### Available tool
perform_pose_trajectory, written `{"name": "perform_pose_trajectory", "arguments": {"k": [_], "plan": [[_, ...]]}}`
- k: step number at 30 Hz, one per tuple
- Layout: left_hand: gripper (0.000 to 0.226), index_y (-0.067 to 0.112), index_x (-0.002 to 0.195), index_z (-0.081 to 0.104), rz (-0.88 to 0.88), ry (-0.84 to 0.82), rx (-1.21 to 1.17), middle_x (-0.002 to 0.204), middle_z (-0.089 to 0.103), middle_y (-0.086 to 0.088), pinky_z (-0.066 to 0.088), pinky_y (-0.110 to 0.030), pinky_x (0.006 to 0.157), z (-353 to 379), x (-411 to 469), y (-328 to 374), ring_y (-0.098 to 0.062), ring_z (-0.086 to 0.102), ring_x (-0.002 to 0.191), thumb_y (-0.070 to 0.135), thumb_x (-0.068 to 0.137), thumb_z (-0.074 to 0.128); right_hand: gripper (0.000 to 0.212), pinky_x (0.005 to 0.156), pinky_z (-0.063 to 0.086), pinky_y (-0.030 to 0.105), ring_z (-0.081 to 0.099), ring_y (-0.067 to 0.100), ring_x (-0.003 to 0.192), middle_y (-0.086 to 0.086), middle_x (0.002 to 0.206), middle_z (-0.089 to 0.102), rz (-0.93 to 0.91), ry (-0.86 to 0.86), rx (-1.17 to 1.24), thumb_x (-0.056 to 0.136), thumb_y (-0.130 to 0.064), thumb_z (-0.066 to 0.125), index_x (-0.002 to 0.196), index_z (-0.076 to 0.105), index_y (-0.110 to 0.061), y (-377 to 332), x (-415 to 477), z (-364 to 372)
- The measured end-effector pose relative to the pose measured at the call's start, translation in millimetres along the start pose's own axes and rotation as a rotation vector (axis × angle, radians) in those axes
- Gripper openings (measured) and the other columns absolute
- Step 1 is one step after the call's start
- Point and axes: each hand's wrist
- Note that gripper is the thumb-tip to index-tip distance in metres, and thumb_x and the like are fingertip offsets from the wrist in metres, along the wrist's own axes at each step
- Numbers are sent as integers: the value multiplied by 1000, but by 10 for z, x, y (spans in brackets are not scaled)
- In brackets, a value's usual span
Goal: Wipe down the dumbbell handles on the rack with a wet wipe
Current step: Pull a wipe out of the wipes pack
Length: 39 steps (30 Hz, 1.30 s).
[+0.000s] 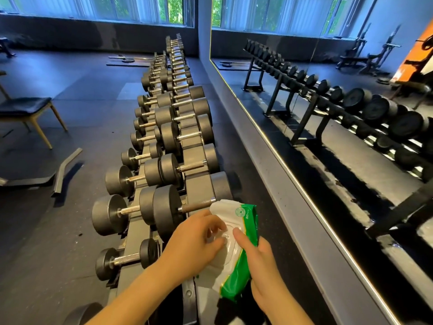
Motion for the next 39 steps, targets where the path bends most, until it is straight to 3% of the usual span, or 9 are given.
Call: {"name": "perform_pose_trajectory", "arguments": {"k": [6, 10, 16, 22, 27, 30, 33, 37, 39], "plan": [[15, 37, 85, 63, -76, -8, -25, 94, 58, 17, 42, -12, 75, 23, 36, 94, 0, 54, 86, 28, 90, 73, 29, 98, 56, 47, 74, 18, 102, 1, 108, 77, -84, -14, -94, 94, -19, 70, 122, 68, -21, -48, -52, -32], [10, 35, 87, 63, -52, -10, 22, 96, 56, 16, 47, -16, 82, 21, 14, 127, -1, 53, 90, 30, 91, 71, 30, 98, 56, 47, 73, 19, 103, 2, 108, 77, -96, -17, -85, 93, -18, 70, 123, 68, -20, -44, -87, -49], [10, 29, 102, 63, 183, -10, 250, 102, 57, 14, 44, -22, 90, 16, -70, 219, -5, 49, 95, 35, 96, 59, 24, 74, 57, 23, 74, 10, 93, -4, 101, 78, -94, -2, -76, 94, -19, 69, 118, 69, -24, -30, -129, -73], [18, 34, 112, 65, 108, -52, 23, 110, 64, 20, 47, -18, 95, 113, -37, 72, -1, 56, 104, 26, 96, 66, 28, 90, 58, 40, 74, 19, 100, 1, 104, 78, -9, 50, -20, 93, -25, 71, 120, 69, -22, -25, -100, -69], [15, 37, 98, 66, 121, -69, -49, 98, 60, 23, 48, -19, 90, 144, -18, 8, 1, 55, 101, 22, 95, 66, 27, 96, 57, 46, 74, 23, 101, 6, 106, 78, 54, 50, 0, 96, -24, 68, 122, 70, -18, -21, -78, -35], [19, 34, 94, 66, 143, -48, -178, 100, 61, 18, 46, -17, 84, 90, -40, -14, -8, 57, 102, 15, 95, 65, 27, 90, 59, 46, 75, 26, 97, 9, 104, 78, 79, 87, 24, 97, -26, 68, 121, 70, -14, -45, -43, -46], [18, 28, 91, 68, 160, -56, -312, 109, 61, 13, 47, -19, 93, 16, -81, -17, -13, 58, 111, 11, 94, 66, 26, 82, 61, 43, 76, 28, 92, 10, 98, 78, 87, 153, 76, 95, -26, 70, 116, 70, -11, -74, -6, -70], [27, 36, 91, 69, 154, -55, -279, 107, 65, 14, 51, -30, 95, -8, -175, -90, -13, 62, 109, 9, 92, 68, 29, 79, 61, 43, 75, 30, 92, 10, 100, 78, 114, 217, 180, 91, -28, 74, 115, 69, -11, -105, 23, -52], [25, 40, 94, 68, 172, -20, -206, 107, 65, 19, 52, -29, 95, -4, -242, -105, -10, 63, 108, 14, 90, 68, 32, 78, 60, 43, 74, 32, 94, 12, 103, 77, 129, 231, 234, 89, -27, 76, 116, 68, -12, -113, 20, -32]]}}
Point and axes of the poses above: each hand's wrist, its own x-axis towards the middle knuckle, its own z-axis out of the palm, y = z × x
